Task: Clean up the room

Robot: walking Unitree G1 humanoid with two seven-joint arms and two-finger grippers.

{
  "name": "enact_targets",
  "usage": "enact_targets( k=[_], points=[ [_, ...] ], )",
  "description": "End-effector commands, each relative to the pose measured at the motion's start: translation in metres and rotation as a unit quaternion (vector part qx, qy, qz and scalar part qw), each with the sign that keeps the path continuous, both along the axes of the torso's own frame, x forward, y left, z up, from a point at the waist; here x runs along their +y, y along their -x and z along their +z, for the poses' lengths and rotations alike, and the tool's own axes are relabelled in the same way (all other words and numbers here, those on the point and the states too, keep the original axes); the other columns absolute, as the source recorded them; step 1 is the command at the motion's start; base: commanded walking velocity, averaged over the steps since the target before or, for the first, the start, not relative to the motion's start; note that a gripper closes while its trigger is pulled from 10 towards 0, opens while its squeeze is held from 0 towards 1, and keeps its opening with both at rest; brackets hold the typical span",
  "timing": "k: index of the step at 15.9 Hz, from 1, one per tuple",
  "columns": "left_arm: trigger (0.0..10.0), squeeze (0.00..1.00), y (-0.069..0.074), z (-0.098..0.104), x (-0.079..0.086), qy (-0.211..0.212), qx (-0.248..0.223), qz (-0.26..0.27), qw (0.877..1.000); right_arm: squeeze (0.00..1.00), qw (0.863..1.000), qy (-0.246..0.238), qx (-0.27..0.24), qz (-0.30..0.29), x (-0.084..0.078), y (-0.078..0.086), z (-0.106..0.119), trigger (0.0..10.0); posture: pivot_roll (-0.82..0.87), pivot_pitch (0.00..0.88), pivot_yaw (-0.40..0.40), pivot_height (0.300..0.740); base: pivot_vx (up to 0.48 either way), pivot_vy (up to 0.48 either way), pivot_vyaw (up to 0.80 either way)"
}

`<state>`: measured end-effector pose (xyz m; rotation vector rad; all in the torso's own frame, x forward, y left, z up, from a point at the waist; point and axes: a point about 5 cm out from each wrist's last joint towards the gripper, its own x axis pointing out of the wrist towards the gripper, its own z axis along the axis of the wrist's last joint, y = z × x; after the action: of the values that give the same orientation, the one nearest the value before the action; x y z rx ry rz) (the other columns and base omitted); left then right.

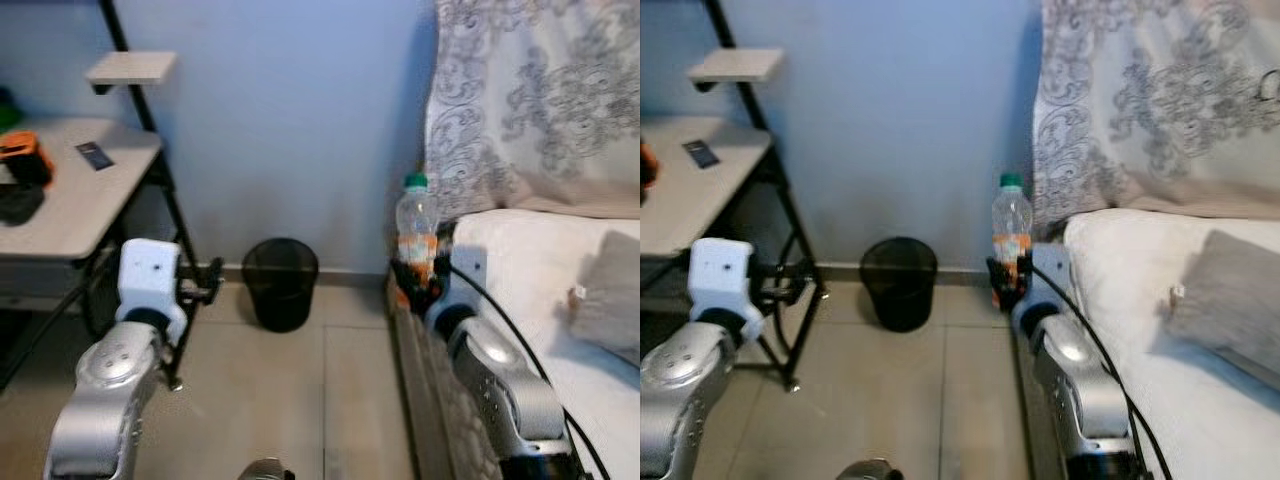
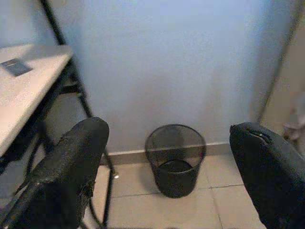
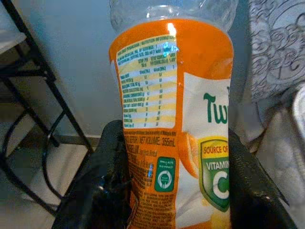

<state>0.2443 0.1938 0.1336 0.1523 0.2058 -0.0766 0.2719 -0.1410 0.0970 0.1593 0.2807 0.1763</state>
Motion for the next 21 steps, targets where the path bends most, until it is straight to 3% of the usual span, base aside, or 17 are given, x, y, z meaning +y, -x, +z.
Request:
enact_targets(
  k=[1, 4, 7, 11, 13, 16, 21],
  points=[
    [10.0, 0.00, -0.0028, -0.0028, -0.0048, -0.005, 0.002, -0.017, 1.000, 0.00, 1.000, 0.007, 0.000, -0.024, -0.0085, -0.0023, -0.0011, 10.0, 0.02, 0.000, -0.024, 0.740, 0.240, 0.000, 0.00],
    [10.0, 0.00, -0.0037, -0.0022, -0.0068, -0.008, 0.001, -0.021, 1.000, 0.00, 0.999, 0.020, 0.002, -0.037, -0.0144, -0.0050, -0.0008, 10.0, 0.04, 0.000, -0.023, 0.740, 0.280, 0.000, 0.00],
    [10.0, 0.00, -0.0061, 0.0007, -0.0066, -0.008, -0.001, -0.023, 1.000, 0.00, 0.998, 0.057, 0.000, -0.033, -0.0101, -0.0047, -0.0046, 10.0, 0.05, 0.000, -0.029, 0.740, 0.300, 0.000, 0.00],
    [10.0, 0.00, -0.0055, -0.0042, -0.0109, 0.000, 0.004, -0.030, 1.000, 0.00, 0.999, 0.029, 0.013, -0.016, -0.0142, -0.0037, -0.0051, 10.0, 0.03, 0.000, -0.029, 0.740, 0.305, 0.000, 0.00],
    [10.0, 0.00, -0.0075, -0.0032, -0.0114, -0.002, 0.003, -0.030, 1.000, 0.00, 0.999, 0.034, 0.011, -0.031, -0.0148, -0.0052, -0.0054, 10.0, 0.03, 0.000, -0.034, 0.740, 0.336, 0.000, 0.80],
    [10.0, 0.00, -0.0087, -0.0037, -0.0095, -0.002, 0.003, -0.027, 1.000, 0.00, 1.000, 0.020, 0.017, 0.007, -0.0078, -0.0029, -0.0052, 10.0, 0.03, 0.000, -0.029, 0.740, 0.341, 0.000, 0.00],
    [10.0, 0.00, -0.0070, -0.0031, -0.0100, -0.002, 0.003, -0.030, 1.000, 0.00, 0.999, 0.029, 0.011, -0.025, -0.0159, -0.0045, -0.0056, 10.0, 0.03, 0.000, -0.031, 0.740, 0.348, 0.000, 0.00]
  ],
)
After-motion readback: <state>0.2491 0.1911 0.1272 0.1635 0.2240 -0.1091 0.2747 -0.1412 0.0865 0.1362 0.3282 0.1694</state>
